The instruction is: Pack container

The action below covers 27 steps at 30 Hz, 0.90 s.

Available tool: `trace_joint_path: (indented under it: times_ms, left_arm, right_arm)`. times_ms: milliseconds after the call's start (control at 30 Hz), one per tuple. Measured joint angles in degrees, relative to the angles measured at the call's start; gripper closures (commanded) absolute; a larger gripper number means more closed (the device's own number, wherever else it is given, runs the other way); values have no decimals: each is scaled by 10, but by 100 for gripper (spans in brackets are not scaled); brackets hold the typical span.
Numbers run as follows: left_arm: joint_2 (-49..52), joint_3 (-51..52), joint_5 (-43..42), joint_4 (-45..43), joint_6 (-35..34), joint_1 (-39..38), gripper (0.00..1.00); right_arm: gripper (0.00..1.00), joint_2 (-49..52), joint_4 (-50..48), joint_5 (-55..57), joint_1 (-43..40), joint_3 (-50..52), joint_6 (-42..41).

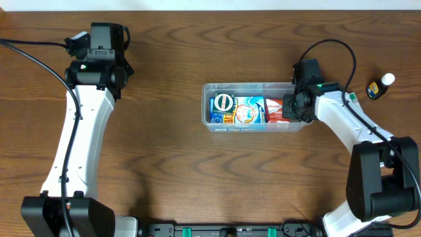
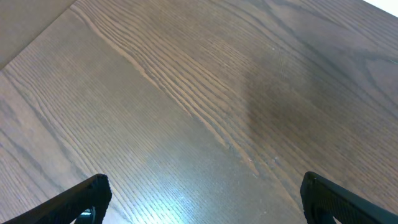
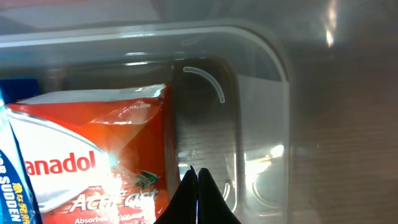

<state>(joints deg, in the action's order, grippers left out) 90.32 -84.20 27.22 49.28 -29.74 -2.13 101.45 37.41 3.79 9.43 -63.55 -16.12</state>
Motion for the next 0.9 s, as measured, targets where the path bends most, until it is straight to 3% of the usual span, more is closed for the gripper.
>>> trace_joint_path:
  times_ms: [500,900]
  left_arm:
    - [0,0,0,0,0,0,2]
    - [0,0,0,0,0,0,2]
  right_arm:
    - [99,0,-7,-6,0,4,0]
    - [99,-2,-75,-25,0,32,8]
